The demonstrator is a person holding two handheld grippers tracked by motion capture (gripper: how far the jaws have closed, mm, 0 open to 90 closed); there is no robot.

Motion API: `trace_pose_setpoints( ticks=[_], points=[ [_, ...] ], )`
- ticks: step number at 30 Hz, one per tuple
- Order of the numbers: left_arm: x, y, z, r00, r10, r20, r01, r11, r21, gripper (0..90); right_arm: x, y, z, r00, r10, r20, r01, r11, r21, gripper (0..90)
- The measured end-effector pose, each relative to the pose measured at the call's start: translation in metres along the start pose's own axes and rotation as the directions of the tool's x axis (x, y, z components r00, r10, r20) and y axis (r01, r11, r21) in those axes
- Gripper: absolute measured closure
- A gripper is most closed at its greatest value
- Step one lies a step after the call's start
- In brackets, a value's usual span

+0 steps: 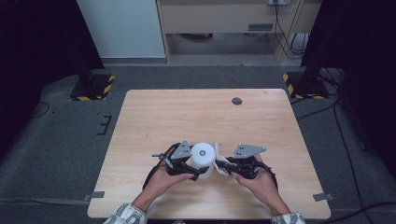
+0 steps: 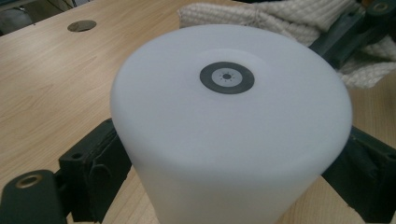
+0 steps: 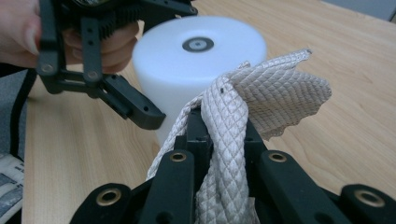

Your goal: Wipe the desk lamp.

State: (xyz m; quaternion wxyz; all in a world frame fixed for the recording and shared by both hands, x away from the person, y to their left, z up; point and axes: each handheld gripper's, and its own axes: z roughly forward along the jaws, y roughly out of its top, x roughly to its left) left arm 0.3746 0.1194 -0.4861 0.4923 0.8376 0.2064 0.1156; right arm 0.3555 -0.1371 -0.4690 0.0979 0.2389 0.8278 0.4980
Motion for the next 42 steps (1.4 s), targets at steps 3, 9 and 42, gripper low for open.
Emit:
trace_pose_setpoints(
  ticks=[3,9,42],
  points=[
    [0.000,0.000,0.000,1.0000,0.001,0.000,-0.001,1.0000,0.001,7.8,0.001,0.000,-0.001,1.0000,-0.002,-0.007,0.002,1.000,-0.004,80.6],
    [0.000,0.000,0.000,1.0000,0.002,0.002,-0.002,1.0000,0.001,7.8,0.000,-0.005,0.005,0.9998,-0.016,-0.008,0.016,0.999,0.037,80.6],
    [0.000,0.000,0.001,1.0000,0.009,0.001,-0.009,0.9999,0.006,7.7,0.004,-0.016,0.020,0.9983,-0.058,0.000,0.057,0.984,0.167,80.5]
  ],
)
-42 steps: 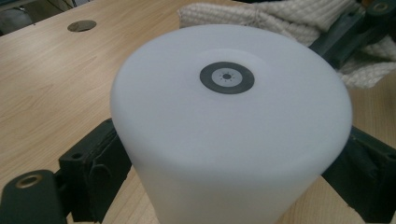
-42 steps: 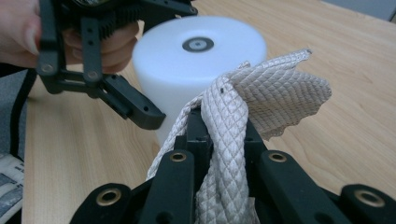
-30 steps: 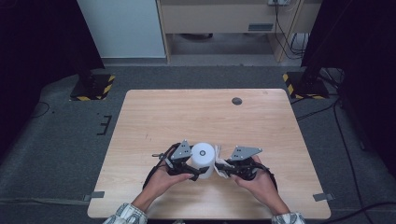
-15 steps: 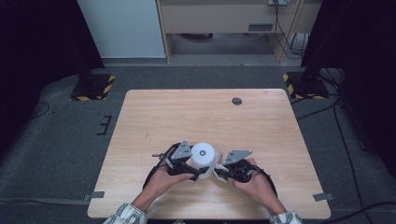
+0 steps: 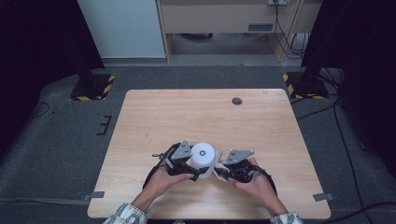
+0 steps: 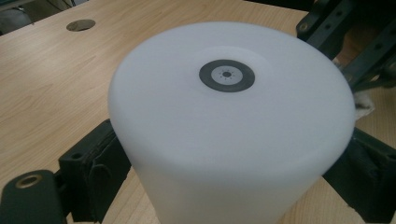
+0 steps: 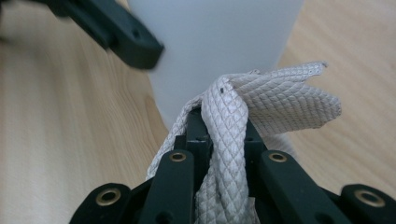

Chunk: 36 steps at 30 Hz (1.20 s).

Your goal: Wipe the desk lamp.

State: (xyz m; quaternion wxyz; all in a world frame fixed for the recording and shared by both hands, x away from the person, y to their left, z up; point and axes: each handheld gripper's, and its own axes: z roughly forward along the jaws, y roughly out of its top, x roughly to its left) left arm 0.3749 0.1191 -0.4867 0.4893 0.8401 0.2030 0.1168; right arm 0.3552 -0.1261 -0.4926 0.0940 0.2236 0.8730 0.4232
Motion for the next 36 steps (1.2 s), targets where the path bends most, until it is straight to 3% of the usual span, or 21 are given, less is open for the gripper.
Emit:
trace_pose_setpoints(
  ticks=[5,11,28,33,36],
  points=[
    [0.000,0.000,0.000,1.0000,0.000,0.000,0.000,1.0000,0.000,7.7,0.000,0.007,-0.014,0.9999,0.008,-0.012,-0.009,0.995,-0.097,80.5],
    [0.000,0.000,0.000,1.0000,0.002,0.001,-0.002,1.0000,0.002,7.7,0.000,0.008,-0.017,0.9998,0.007,-0.016,-0.009,0.993,-0.118,80.5],
    [0.000,0.000,0.001,1.0000,0.005,-0.002,-0.005,1.0000,0.005,7.7,0.001,-0.006,0.006,0.9999,0.008,-0.015,-0.007,1.000,0.030,80.5],
    [0.000,0.000,0.000,1.0000,0.002,-0.001,-0.002,1.0000,0.004,7.7,0.007,-0.005,0.006,0.9986,0.004,-0.052,-0.002,1.000,0.028,80.5],
    [0.000,0.000,0.001,1.0000,0.001,-0.001,-0.001,1.0000,0.004,7.7,0.014,-0.001,0.004,0.9960,-0.011,-0.088,0.011,1.000,-0.001,80.5]
  ],
)
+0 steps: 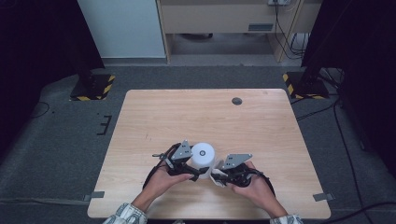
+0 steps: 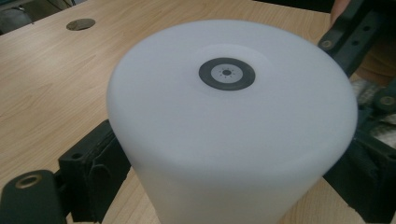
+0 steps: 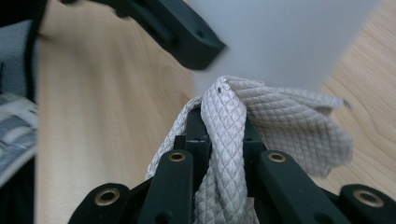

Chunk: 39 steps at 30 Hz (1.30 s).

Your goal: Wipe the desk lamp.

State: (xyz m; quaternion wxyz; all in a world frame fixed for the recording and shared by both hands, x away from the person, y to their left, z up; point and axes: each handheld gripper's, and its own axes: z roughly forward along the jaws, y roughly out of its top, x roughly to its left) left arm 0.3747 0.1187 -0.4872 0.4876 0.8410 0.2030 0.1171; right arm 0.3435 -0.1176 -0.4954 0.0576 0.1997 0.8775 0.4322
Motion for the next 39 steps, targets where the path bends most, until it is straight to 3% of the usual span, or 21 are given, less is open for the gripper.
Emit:
trace_pose_setpoints(
  ticks=[5,10,19,26,32,34,39],
  points=[
    [0.000,0.000,0.000,1.0000,-0.002,0.002,0.002,1.0000,0.000,7.7,0.008,0.009,-0.006,0.9992,-0.016,-0.037,0.014,0.998,-0.061,80.5],
    [0.001,0.000,0.000,1.0000,-0.002,0.008,0.002,1.0000,-0.002,7.7,0.008,0.010,-0.012,0.9993,-0.005,-0.036,0.002,0.996,-0.092,80.5],
    [0.001,0.001,-0.003,0.9999,-0.007,0.013,0.007,0.9998,-0.017,7.0,0.005,0.004,-0.005,0.9998,-0.011,-0.018,0.010,1.000,-0.029,80.3],
    [0.002,0.010,-0.013,0.9998,-0.013,0.015,0.014,0.9969,-0.077,6.7,0.003,0.003,-0.004,0.9999,-0.004,-0.013,0.004,1.000,-0.028,79.9],
    [0.005,0.021,-0.027,0.9996,-0.028,0.008,0.029,0.9892,-0.144,6.6,0.003,0.003,-0.004,0.9999,0.000,-0.010,-0.001,1.000,-0.030,79.7],
    [0.008,0.025,-0.029,0.9989,-0.047,0.000,0.046,0.9871,-0.153,7.5,0.003,0.003,-0.004,0.9999,0.002,-0.012,-0.002,1.000,-0.031,79.8],
    [0.011,0.033,-0.027,0.9989,-0.046,0.004,0.046,0.9888,-0.142,11.9,0.003,0.003,-0.004,0.9999,0.005,-0.014,-0.006,0.999,-0.035,79.8]
  ],
)
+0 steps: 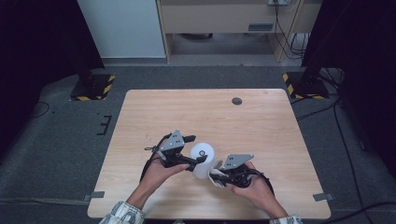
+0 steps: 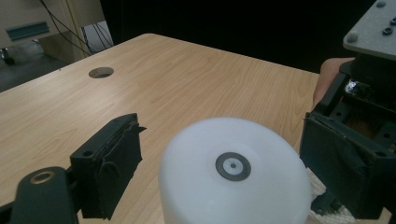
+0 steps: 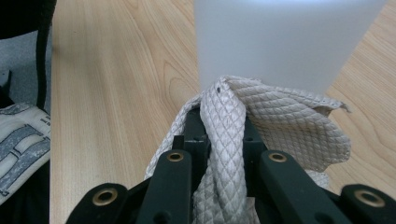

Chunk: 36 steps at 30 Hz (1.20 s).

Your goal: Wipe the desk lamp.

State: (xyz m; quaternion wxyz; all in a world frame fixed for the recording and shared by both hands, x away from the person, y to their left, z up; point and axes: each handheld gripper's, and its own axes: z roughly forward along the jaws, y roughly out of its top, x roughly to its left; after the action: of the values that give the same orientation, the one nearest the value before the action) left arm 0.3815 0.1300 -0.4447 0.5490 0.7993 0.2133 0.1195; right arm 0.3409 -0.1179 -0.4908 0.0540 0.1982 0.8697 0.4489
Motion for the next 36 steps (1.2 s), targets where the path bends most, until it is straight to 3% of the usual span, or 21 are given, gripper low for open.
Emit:
trace_pose_setpoints(
  ticks=[8,12,14,22,36],
  points=[
    [0.008,-0.002,0.012,0.9997,-0.023,-0.009,0.024,0.9982,0.055,16.0,0.000,0.001,0.002,1.0000,0.003,-0.004,-0.004,1.000,-0.006,79.7],
    [0.008,-0.004,0.011,0.9986,-0.052,0.010,0.051,0.9975,0.049,18.8,0.001,0.002,0.003,1.0000,0.004,-0.005,-0.005,1.000,-0.016,79.3],
    [0.008,-0.005,0.013,0.9950,-0.090,0.043,0.088,0.9949,0.049,20.2,0.002,0.004,0.002,0.9999,0.001,-0.011,-0.001,0.999,-0.033,79.4],
    [0.008,-0.007,0.014,0.9940,-0.100,0.044,0.098,0.9943,0.042,20.9,0.009,0.016,-0.004,0.9992,-0.005,-0.041,0.000,0.992,-0.129,79.5],
    [0.008,-0.007,0.014,0.9938,-0.102,0.044,0.100,0.9942,0.038,21.4,0.010,0.006,0.016,0.9991,0.001,-0.041,-0.003,0.999,-0.039,79.7]
  ],
)
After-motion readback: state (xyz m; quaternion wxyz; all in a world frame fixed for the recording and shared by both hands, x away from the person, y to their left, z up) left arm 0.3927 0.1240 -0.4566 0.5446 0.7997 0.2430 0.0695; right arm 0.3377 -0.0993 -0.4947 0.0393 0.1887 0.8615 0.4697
